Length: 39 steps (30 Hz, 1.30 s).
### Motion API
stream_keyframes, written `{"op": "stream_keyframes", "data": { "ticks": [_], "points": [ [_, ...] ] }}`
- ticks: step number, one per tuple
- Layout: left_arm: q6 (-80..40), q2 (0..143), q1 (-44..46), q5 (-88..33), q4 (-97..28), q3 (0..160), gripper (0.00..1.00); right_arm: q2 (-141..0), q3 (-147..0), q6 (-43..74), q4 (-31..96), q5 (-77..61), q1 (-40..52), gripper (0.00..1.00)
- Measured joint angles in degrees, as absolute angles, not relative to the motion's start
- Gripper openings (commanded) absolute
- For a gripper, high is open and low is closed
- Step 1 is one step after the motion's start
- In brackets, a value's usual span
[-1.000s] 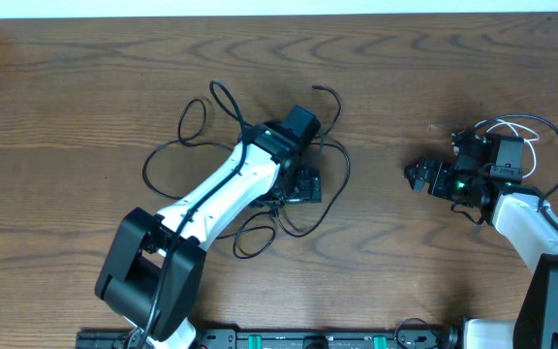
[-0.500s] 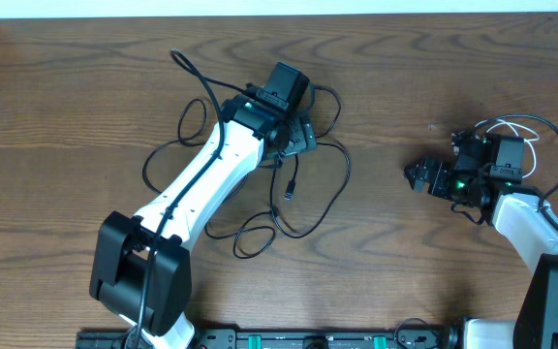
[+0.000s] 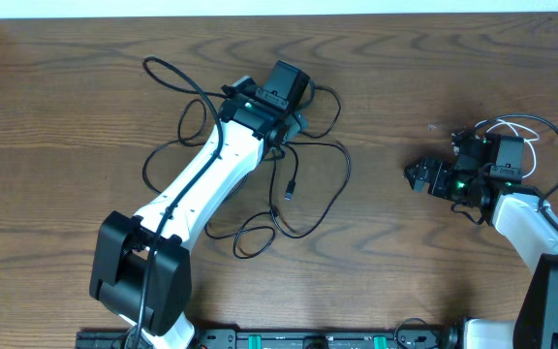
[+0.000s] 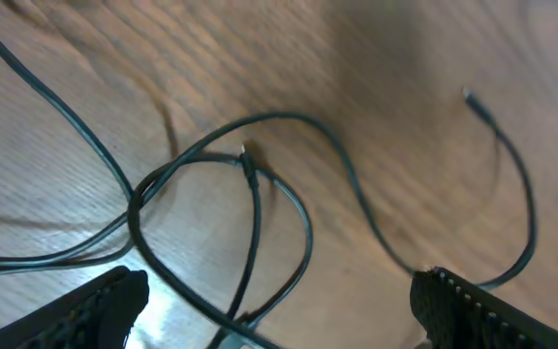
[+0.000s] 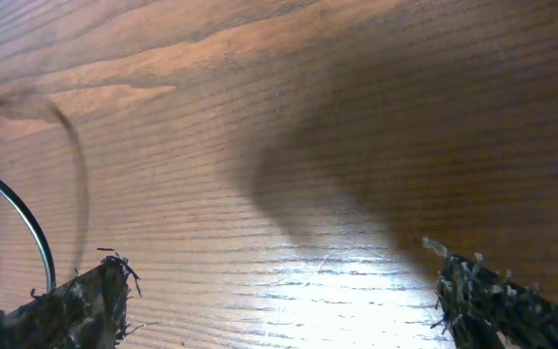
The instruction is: Untangle cables
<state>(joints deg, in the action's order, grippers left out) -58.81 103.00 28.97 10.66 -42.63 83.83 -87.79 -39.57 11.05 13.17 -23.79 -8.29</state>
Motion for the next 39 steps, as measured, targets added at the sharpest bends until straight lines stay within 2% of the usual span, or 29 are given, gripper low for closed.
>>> {"op": "stream_keyframes", "data": {
  "ticks": [14, 16, 20, 21, 22, 23, 33, 39],
  "points": [
    [-66.2, 103.0, 28.9, 12.9, -38.7, 77.6, 0.92, -87.8, -39.6, 11.0, 13.2, -23.8, -8.3, 0.99],
    [-67.0, 103.0, 29.0, 12.9, -37.3, 76.8, 0.88, -87.8, -39.6, 11.0, 13.2, -23.8, -8.3, 0.99],
    [-69.5, 103.0, 29.3, 13.3, -33.2, 73.3, 0.58, -87.8, -39.6, 11.0, 13.2, -23.8, -8.3, 0.99],
    [-69.7, 103.0, 29.3, 13.3, -32.2, 72.4, 0.46, -87.8, -39.6, 11.0, 13.2, -23.8, -8.3, 0.99],
    [-70.1, 103.0, 29.3, 13.4, -31.2, 71.4, 0.21, -87.8, -39.6, 11.0, 13.2, -23.8, -8.3, 0.99],
    [-70.3, 103.0, 29.4, 13.5, -30.2, 70.6, 0.08, -87.8, -39.6, 11.0, 13.2, -23.8, -8.3, 0.99],
    [-64.8, 102.0, 29.4, 10.8, -22.8, 69.3, 0.08, -87.8, -39.6, 11.0, 13.2, -23.8, -8.3, 0.99],
    [-59.0, 92.1, 30.2, 9.0, -21.4, 69.3, 0.08, -87.8, -39.6, 11.0, 13.2, -23.8, -8.3, 0.99]
  ]
}}
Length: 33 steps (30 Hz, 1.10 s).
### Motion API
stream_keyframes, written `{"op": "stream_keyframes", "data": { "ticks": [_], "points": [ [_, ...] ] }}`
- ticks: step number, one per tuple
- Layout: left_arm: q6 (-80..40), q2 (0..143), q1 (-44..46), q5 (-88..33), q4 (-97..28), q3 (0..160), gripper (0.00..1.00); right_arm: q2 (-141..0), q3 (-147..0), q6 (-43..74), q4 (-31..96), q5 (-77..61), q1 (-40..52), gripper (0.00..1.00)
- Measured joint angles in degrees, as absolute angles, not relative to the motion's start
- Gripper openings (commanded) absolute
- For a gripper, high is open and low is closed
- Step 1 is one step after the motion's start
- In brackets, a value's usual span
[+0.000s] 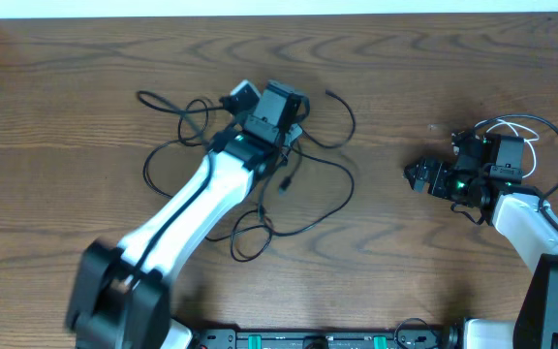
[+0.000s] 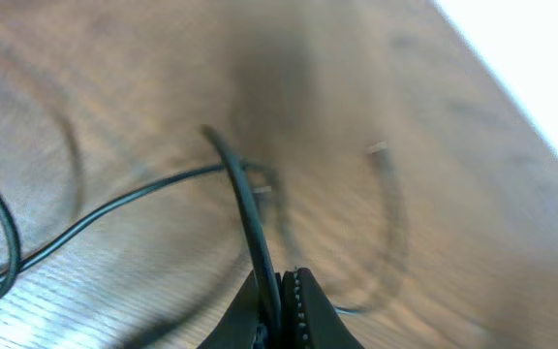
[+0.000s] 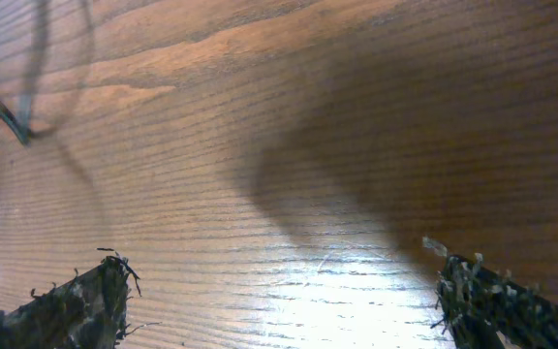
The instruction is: Untangle cables
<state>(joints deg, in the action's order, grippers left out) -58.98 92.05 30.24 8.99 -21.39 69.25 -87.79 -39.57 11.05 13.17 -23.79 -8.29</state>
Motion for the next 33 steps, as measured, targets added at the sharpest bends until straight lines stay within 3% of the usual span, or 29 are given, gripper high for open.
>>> {"op": "stream_keyframes", "data": {
  "ticks": [18, 29, 33],
  "points": [
    [-40.5, 70.6, 32.5, 1.7, -14.2, 69.4, 0.08, -87.8, -39.6, 11.0, 13.2, -23.8, -8.3, 0.99],
    [-39.8, 74.4, 33.5, -7.2, -34.1, 69.6, 0.08, -87.8, -39.6, 11.0, 13.2, -23.8, -8.3, 0.99],
    [-39.7, 79.5, 35.6, -7.8, -36.1, 69.6, 0.08, -87.8, -39.6, 11.0, 13.2, -23.8, -8.3, 0.99]
  ]
}}
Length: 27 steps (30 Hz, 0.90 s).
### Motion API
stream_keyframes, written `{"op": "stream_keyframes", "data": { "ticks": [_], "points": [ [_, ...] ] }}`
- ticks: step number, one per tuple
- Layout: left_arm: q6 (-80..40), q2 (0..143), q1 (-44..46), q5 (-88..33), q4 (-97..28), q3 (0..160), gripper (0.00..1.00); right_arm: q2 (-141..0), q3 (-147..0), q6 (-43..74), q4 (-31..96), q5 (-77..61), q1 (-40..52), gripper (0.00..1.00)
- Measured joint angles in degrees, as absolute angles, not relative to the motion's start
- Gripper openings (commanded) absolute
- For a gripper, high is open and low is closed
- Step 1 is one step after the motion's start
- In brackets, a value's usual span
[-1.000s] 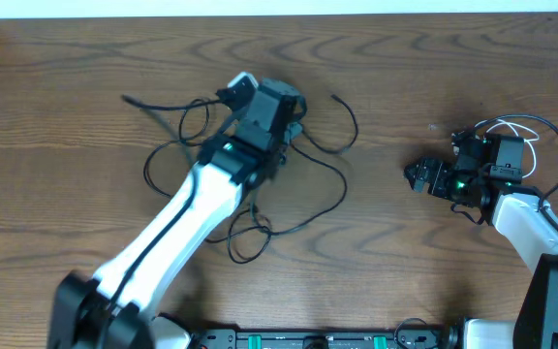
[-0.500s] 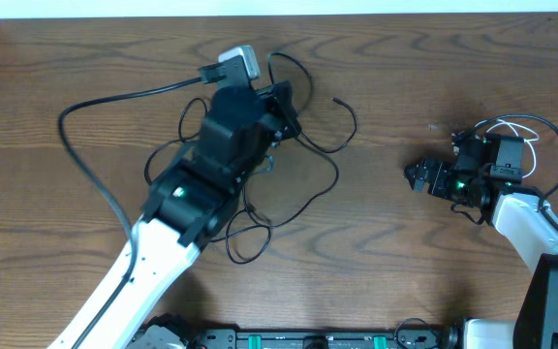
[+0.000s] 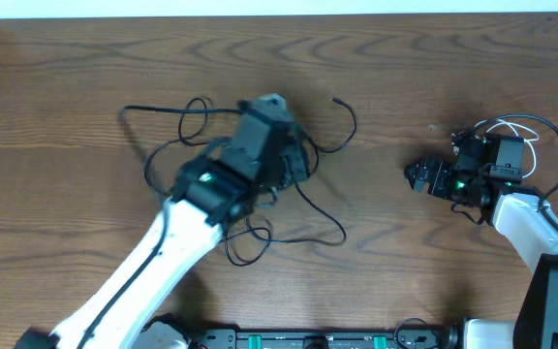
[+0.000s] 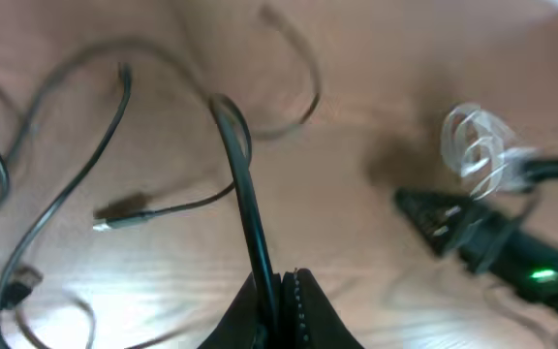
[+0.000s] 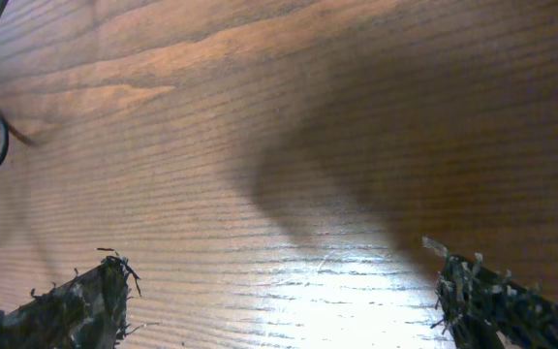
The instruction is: Untangle cables
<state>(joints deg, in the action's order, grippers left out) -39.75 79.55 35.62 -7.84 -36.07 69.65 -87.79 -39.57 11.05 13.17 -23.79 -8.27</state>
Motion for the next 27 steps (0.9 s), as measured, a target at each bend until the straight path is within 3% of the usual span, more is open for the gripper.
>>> {"op": "stream_keyframes", "data": {
  "ticks": [7, 9, 11, 12, 15, 27],
  "points": [
    [-39.6, 89.6, 40.6, -10.4, -35.6, 69.6, 0.08, -87.8, -39.6, 11.0, 13.2, -23.8, -8.3, 0.99],
    [-39.1, 92.2, 41.5, -10.7, -35.6, 69.6, 0.3, -87.8, -39.6, 11.0, 13.2, -23.8, -8.3, 0.99],
    [-39.0, 94.7, 42.1, -10.9, -35.6, 69.6, 0.43, -87.8, -39.6, 11.0, 13.2, -23.8, -8.3, 0.99],
    [-38.9, 95.9, 42.2, -11.0, -35.6, 69.6, 0.54, -87.8, -39.6, 11.0, 13.2, -23.8, -8.3, 0.99],
    [-38.6, 99.0, 42.2, -11.3, -35.6, 69.6, 0.67, -87.8, -39.6, 11.0, 13.2, -23.8, -8.3, 0.99],
    [-34.1, 101.2, 40.3, -10.8, -43.4, 70.3, 0.76, -87.8, -39.6, 11.0, 13.2, -23.8, -8.3, 0.99]
  ]
}}
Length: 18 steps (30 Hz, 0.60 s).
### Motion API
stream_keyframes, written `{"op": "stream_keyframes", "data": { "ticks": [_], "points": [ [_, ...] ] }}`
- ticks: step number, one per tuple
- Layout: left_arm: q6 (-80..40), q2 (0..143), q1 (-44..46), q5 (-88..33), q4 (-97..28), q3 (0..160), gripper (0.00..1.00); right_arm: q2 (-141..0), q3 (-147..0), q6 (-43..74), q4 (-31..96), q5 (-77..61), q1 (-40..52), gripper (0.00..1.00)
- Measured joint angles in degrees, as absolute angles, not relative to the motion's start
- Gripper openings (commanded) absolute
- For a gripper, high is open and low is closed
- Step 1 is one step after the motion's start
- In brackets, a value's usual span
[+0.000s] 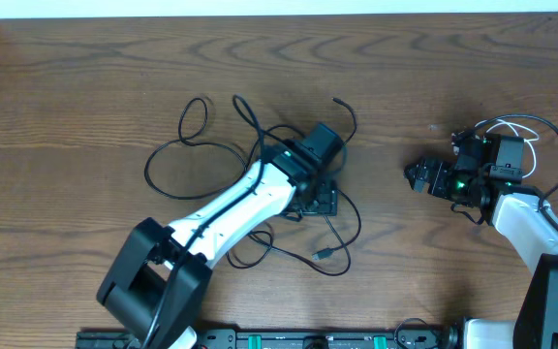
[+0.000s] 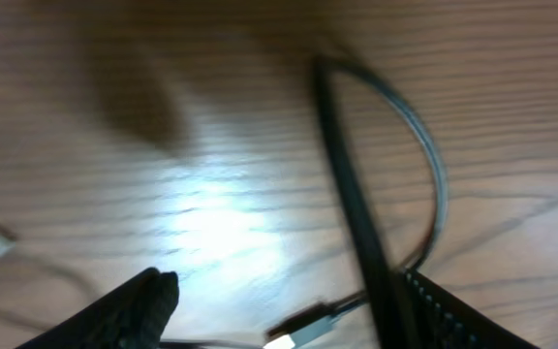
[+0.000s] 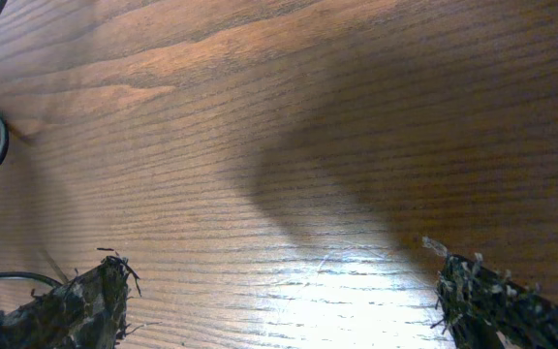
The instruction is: Untangle cables
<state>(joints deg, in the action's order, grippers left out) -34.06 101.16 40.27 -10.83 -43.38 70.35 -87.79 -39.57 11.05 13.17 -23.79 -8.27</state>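
Thin black cables [image 1: 355, 121] lie in loose loops on the wooden table [image 1: 66, 78], with a USB plug [image 1: 325, 254] at the front. My left gripper [image 1: 320, 199] is open low over their right side. In the left wrist view a thick black cable [image 2: 356, 194] runs down against the right finger [image 2: 444, 320], and a plug [image 2: 303, 330] lies between the wide-apart jaws of the left gripper [image 2: 289, 310]. My right gripper [image 1: 419, 176] is open at the far right, nothing between its frayed fingers [image 3: 76, 310]. A bit of black cable [image 3: 4, 141] shows at that view's left edge.
A coiled white cable [image 1: 516, 126] lies behind the right arm's wrist. The white left arm [image 1: 231, 208] stretches over the front part of the black loops. The table's back edge meets a white wall.
My left gripper was shut on a black cable, held up over the tangle. It is now open, lower and further right, and the cable lies on the table. The right arm has not moved.
First my left gripper hung open over the tangle at the back of the table. It was then shut on a black cable, and later held it up with the loops shifted. Now the cable is let go, with the loops spread more toward the centre.
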Motion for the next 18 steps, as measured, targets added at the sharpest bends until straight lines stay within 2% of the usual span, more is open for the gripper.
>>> {"op": "stream_keyframes", "data": {
  "ticks": [6, 13, 17, 18],
  "points": [
    [-33.5, 96.3, 38.3, -10.3, -47.6, 71.4, 0.83, -87.8, -39.6, 11.0, 13.2, -23.8, -8.3, 0.99],
    [-33.8, 93.3, 38.3, -10.4, -51.0, 72.4, 0.83, -87.8, -39.6, 11.0, 13.2, -23.8, -8.3, 0.99],
    [-34.7, 93.4, 38.3, -8.7, -55.4, 72.4, 0.59, -87.8, -39.6, 11.0, 13.2, -23.8, -8.3, 0.99],
    [-34.7, 93.4, 38.3, -7.4, -56.8, 72.4, 0.57, -87.8, -39.6, 11.0, 13.2, -23.8, -8.3, 0.99]
  ]
}}
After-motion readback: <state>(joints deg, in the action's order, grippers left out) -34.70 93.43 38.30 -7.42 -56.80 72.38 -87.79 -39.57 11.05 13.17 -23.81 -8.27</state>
